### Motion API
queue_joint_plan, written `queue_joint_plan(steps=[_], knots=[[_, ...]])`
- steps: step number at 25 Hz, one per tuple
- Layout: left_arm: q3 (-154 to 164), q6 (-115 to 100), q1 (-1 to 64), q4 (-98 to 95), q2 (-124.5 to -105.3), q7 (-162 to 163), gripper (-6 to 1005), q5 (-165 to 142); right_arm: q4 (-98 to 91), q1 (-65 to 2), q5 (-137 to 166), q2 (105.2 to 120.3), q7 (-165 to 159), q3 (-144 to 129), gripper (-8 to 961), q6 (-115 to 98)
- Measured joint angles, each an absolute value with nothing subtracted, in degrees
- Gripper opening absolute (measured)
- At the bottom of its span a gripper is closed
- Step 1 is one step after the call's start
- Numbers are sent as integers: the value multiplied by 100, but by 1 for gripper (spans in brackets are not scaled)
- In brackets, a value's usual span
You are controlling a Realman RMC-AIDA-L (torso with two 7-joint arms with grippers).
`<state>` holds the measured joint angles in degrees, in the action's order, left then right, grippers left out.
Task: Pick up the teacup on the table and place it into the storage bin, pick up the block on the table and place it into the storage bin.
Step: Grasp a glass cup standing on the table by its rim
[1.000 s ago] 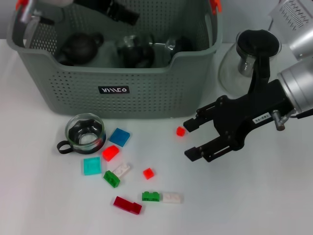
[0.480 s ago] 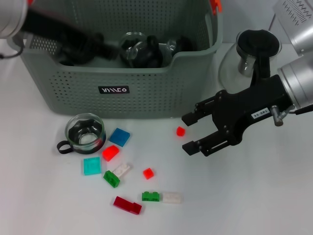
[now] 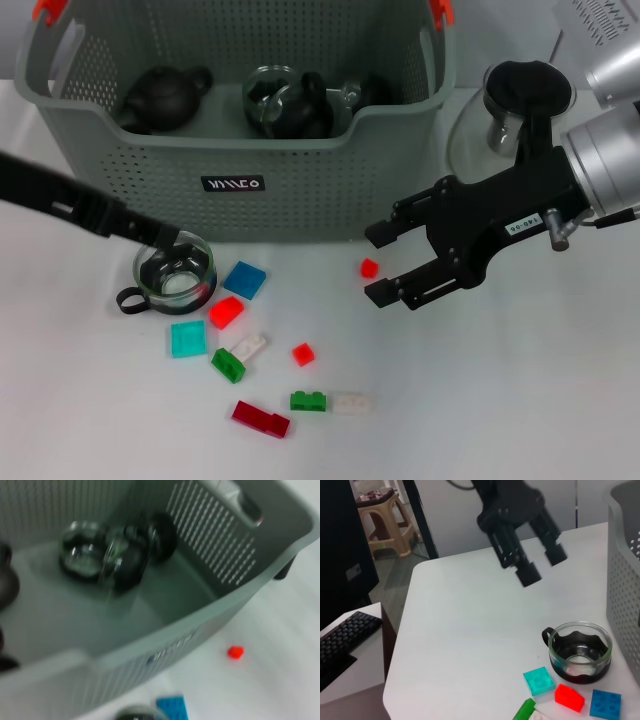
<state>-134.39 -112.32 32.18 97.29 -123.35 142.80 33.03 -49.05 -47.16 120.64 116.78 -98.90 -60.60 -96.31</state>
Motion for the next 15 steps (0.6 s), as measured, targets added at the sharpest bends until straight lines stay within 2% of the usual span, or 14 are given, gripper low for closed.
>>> queue_joint_plan(steps=[4, 5, 9, 15], knots=[[-13462, -11007, 3222, 9137, -12264, 14272, 799, 3126, -4904, -4721, 12061, 11702, -9909, -6055, 776, -9629], [-13402, -10713, 3282, 8456, -12168, 14258, 798, 3070, -4904, -4721, 12064, 11703, -9911, -6055, 776, -9628], [-13376, -10293, 3426, 7751, -12016, 14307, 795, 3019, -4904, -4704, 12076, 11701, -9907, -6055, 775, -9628], [-13370, -9592, 3758, 6920, -11859, 14656, 797, 2383, -4904, -4705, 12097, 11698, -9898, -6064, 775, -9630]])
